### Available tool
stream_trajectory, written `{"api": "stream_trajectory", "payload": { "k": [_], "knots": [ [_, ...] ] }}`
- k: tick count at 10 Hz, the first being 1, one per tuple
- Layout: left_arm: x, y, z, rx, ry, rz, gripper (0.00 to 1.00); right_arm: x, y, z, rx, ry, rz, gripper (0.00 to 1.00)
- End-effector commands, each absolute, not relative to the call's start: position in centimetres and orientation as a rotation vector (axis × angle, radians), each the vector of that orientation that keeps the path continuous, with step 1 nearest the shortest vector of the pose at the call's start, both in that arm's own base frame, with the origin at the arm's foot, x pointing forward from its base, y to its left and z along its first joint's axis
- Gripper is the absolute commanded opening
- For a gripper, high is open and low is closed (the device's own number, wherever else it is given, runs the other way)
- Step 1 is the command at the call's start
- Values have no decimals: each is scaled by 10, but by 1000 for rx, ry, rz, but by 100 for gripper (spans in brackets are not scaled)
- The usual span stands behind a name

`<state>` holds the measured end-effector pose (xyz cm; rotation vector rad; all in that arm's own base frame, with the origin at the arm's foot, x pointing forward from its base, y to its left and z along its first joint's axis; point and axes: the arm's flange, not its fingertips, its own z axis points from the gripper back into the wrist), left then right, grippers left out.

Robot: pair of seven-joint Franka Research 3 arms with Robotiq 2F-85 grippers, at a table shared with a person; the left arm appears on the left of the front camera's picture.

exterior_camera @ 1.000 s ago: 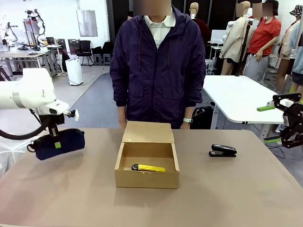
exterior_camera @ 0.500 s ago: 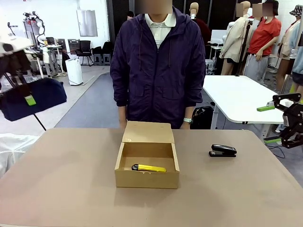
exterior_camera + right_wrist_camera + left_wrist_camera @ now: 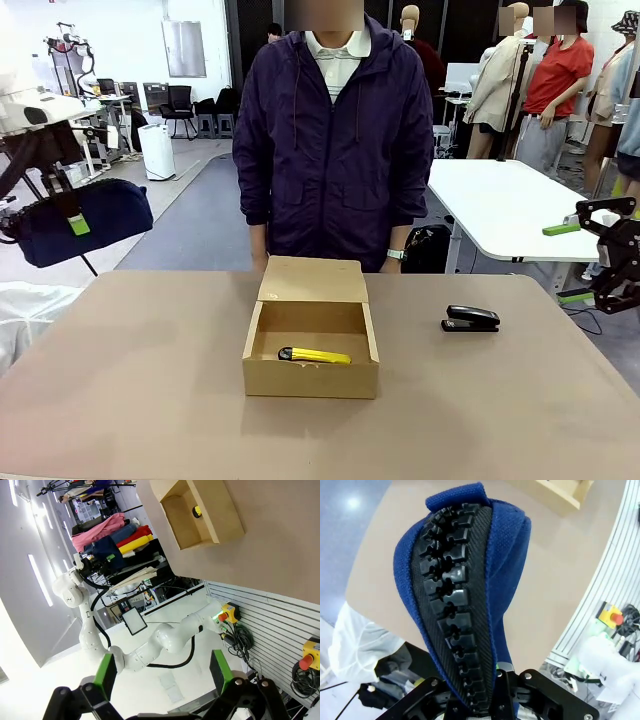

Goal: Pack the items into the box.
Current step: Pick up the item specified by the human and place it in the Mailer Box.

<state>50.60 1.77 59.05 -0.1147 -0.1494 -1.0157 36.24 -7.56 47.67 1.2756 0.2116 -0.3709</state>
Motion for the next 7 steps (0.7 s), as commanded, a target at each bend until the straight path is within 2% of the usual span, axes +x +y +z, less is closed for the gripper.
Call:
{"api": "stream_trajectory", "payload": {
  "k": [1,2,3,7],
  "knots": [
    [497,-32,588,-78,-106,-1066,0,363,-77,481,1270,217,-367,100],
    [490,-94,577,-160,-127,-1218,0,363,-77,481,1270,217,-367,100],
    [484,-147,562,-138,-71,-1287,0,363,-77,481,1270,217,-367,100],
    [458,-315,533,-142,5,-1643,0,363,-77,481,1270,217,-367,100]
  ]
}}
